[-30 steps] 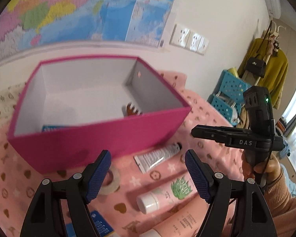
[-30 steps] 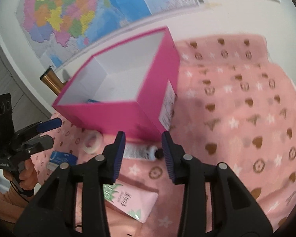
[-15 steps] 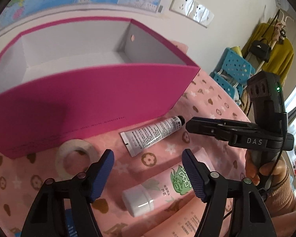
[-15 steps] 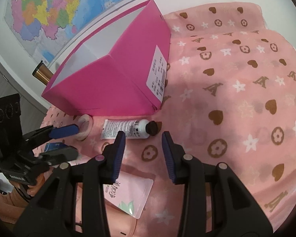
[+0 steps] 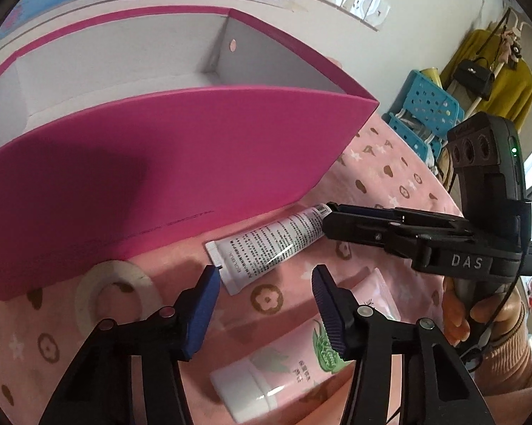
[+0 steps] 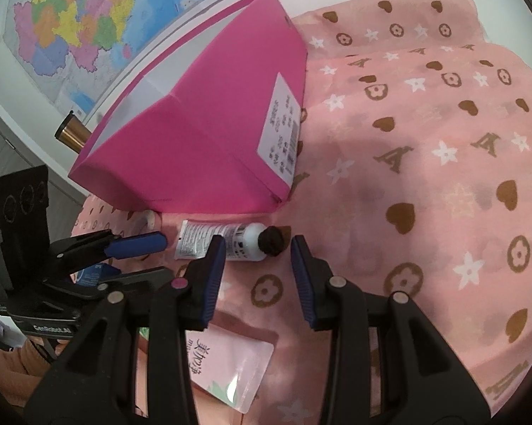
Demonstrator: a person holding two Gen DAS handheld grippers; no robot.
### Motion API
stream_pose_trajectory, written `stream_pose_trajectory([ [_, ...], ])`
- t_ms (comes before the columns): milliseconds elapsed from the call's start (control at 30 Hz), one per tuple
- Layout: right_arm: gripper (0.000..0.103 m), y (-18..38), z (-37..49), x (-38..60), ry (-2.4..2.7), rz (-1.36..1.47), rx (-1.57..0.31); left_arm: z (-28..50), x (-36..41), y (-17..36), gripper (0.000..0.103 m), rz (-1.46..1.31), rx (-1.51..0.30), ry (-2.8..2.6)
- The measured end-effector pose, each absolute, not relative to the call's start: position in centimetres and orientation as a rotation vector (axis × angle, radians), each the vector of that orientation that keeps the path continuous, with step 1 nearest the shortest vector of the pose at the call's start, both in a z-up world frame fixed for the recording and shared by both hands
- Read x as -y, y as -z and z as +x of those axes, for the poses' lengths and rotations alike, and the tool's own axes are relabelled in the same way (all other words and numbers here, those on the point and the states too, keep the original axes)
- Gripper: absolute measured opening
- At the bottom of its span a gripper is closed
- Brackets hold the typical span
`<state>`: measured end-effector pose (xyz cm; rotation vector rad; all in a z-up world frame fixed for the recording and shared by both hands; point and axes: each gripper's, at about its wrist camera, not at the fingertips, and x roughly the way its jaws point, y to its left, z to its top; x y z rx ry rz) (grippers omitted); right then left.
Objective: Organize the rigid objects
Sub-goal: 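Move the right gripper toward the white tube with black cap, then close the right gripper on the white tube's cap end and lift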
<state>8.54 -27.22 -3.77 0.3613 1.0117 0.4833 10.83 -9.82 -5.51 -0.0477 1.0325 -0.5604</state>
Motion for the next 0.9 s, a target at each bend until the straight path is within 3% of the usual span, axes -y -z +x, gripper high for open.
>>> stream_pose_trajectory([
  [833, 0.042, 2.2, 8.9, 23.6, -0.567, 0.381, -0.918, 11.6, 9.0, 6.2, 0.054, -0.104, -1.058, 0.590],
  [867, 0.041, 2.0, 8.9, 23.4, -0.565, 0.386, -0.913, 11.6, 8.9, 6.2, 0.054, -0.107, -1.059, 0.589],
  [900, 0.033, 1.9, 9.0, 23.4, -0.561, 0.389, -0.907, 11.6, 8.9, 6.2, 0.054, -0.108, -1.059, 0.588],
])
